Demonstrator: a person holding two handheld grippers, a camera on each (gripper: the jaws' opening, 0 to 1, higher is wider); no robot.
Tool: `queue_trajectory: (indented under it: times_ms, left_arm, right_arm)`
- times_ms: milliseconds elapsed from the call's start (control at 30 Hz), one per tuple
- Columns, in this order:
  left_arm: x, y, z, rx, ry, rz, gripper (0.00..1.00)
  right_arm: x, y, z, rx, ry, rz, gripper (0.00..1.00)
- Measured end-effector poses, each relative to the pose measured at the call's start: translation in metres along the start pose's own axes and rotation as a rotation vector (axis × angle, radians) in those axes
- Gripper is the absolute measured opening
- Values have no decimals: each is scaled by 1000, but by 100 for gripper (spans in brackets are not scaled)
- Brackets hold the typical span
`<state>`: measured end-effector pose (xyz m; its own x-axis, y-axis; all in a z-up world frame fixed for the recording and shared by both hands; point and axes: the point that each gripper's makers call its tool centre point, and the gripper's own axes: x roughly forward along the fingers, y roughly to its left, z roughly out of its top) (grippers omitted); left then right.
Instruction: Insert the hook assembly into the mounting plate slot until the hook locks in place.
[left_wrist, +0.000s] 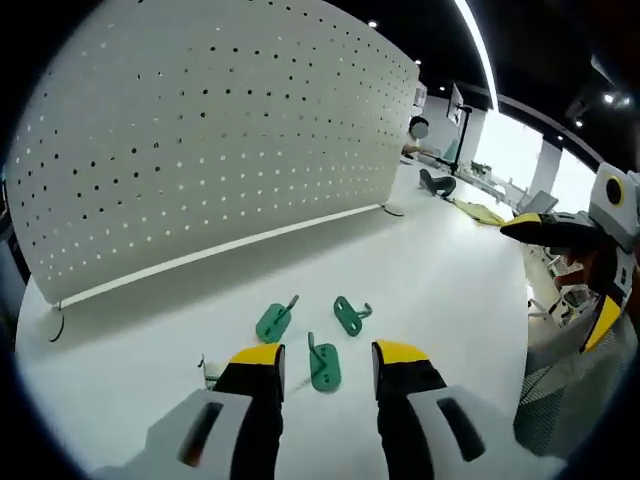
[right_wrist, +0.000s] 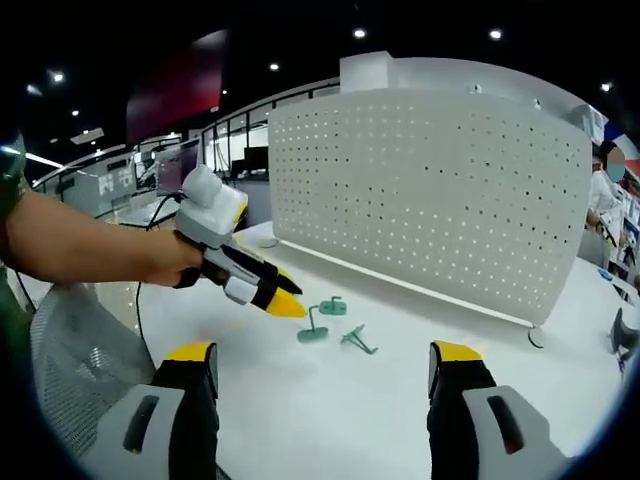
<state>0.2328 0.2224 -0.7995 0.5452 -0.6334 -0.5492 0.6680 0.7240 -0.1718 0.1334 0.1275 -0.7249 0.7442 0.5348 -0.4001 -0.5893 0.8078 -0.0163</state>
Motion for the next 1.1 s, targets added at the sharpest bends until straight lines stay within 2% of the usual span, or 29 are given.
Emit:
queue_trajectory:
  times_ms: [267, 1100]
  left_arm:
    - [11, 6, -6, 22, 45, 2, 33]
    - [34, 5, -17, 60, 112, -18, 18]
  right_arm:
    - [0, 0, -1, 3, 3, 0, 88]
    - [0, -3, -1, 13, 1, -3, 86]
